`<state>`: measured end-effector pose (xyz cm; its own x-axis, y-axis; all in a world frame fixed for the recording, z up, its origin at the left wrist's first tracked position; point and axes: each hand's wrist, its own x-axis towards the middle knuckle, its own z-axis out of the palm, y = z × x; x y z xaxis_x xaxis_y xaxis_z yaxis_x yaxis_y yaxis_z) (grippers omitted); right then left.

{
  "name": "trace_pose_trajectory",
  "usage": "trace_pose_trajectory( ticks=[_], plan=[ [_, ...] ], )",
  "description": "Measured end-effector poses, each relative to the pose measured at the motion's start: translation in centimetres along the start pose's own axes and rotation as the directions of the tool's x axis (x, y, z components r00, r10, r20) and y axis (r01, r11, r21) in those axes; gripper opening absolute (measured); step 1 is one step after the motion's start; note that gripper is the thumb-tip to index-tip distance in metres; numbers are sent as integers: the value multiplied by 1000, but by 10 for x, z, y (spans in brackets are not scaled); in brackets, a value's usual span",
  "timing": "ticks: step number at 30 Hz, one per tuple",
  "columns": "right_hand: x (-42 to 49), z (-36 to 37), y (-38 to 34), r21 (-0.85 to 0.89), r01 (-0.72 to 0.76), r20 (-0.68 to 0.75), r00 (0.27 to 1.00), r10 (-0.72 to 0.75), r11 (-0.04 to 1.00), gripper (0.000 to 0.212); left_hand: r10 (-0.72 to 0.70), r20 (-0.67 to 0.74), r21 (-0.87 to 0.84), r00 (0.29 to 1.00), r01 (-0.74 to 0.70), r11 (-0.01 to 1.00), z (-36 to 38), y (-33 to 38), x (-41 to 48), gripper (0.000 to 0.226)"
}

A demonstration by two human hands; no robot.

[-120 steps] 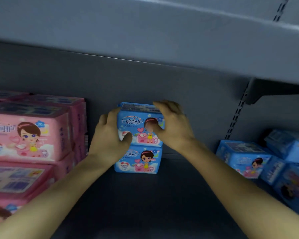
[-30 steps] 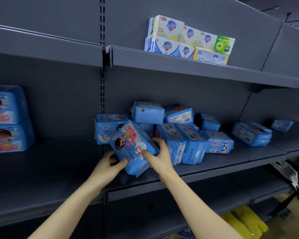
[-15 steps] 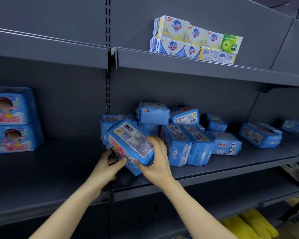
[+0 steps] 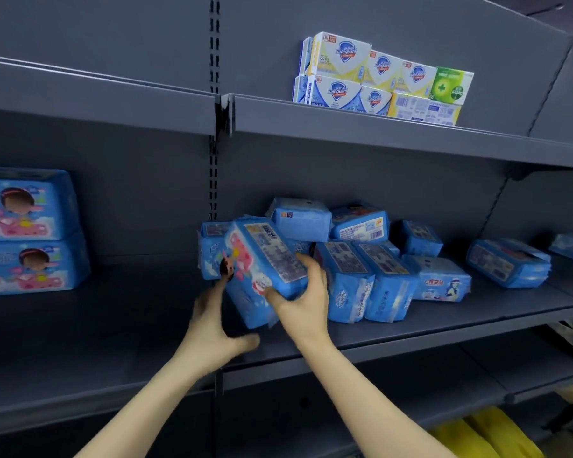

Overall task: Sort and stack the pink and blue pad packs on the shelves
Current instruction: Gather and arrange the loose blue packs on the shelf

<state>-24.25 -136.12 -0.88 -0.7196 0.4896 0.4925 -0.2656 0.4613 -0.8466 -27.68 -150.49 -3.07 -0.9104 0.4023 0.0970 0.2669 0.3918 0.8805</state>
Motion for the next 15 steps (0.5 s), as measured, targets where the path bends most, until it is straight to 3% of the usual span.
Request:
trace_pose_trajectory(
  ticks=[3, 7, 12, 14, 15],
  plan=[
    [3, 5, -17, 306, -322, 70, 946, 316, 896, 48, 199, -51, 350, 979, -169, 921, 4, -4, 0, 127],
    [10, -5, -35, 423, -538, 225, 842, 491, 729, 41, 567, -182, 588, 803, -374, 718, -7, -20, 15, 119],
    [16, -10, -45, 408, -783, 420, 617, 665, 469, 37, 736, -175, 682, 654, -458, 570, -23, -12, 28, 107],
    [19, -12, -44, 381, -801, 446, 597, 667, 462, 35, 748, -166, 649, 643, -500, 574, -30, -10, 34, 94],
    [20, -13, -44, 367, -797, 454, 603, 656, 479, 30, 719, -194, 595, 668, -502, 627, -32, -6, 34, 86]
  ],
)
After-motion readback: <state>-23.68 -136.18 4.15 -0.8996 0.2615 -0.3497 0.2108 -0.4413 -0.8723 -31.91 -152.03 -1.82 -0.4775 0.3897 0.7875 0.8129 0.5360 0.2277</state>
